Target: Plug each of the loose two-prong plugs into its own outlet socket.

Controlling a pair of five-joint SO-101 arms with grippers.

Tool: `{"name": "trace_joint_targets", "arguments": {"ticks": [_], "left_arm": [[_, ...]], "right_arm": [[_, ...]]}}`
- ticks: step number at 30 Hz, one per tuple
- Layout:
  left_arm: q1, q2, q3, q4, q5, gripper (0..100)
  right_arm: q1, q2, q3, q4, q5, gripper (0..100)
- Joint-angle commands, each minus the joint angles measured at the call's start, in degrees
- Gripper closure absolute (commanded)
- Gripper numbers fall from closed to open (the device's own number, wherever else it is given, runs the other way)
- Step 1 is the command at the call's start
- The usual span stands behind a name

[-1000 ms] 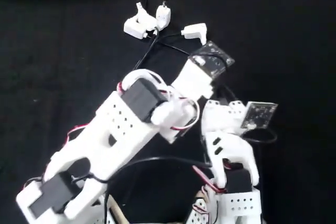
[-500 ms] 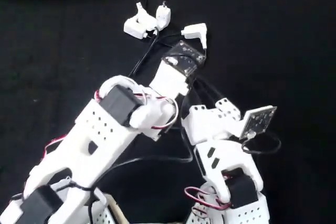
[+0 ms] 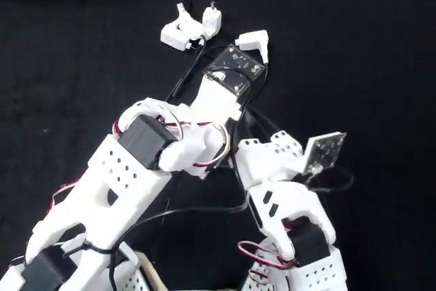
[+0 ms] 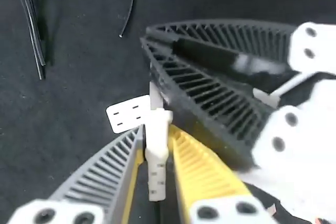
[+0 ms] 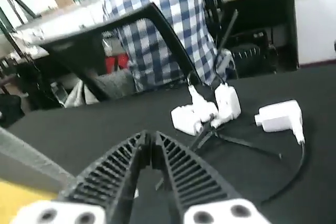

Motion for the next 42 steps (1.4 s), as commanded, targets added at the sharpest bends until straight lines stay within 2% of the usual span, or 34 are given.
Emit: {"name": "trace_joint_targets", "arguments": {"ticks": [1,10,20,26,29,32,35,37,42], "left_arm": [[-0.2,-2.3,-0.7,-1.3,-0.2,97],[-0.6,-2.3,-4.1,-1.6,-0.2,97],[-2.2,-2.3,-5.3,-1.6,-0.2,97],[-3.1,-1.8,-5.5,-1.1,-0.2,97],[-3.0,-2.2,-3.2,-1.1,-0.2,97],[-2.3,-2.3,-0.2,-1.1,-0.1,97],[0.2,-2.3,1.7,-1.1,-0.1,97],[2.8,-2.4,2.3,-1.1,0.1,97],[5.3,-2.4,1.7,-1.4,0.3,97]], "right_arm": [[-0.9,-2.8,1.1,3.7,0.0,98.7],[-1.0,-2.9,5.5,4.2,0.1,98.7],[-1.0,-2.9,10.8,7.0,6.4,98.7],[0.2,-2.9,9.7,6.0,6.9,98.7],[5.4,-2.9,6.2,2.5,6.6,98.7],[9.3,-2.9,3.5,-6.9,6.5,98.7],[9.9,-2.9,3.2,-15.5,6.4,98.7],[9.8,-2.9,2.9,-17.6,6.2,98.7],[9.7,-2.9,1.0,-16.5,-4.3,98.7]]}}
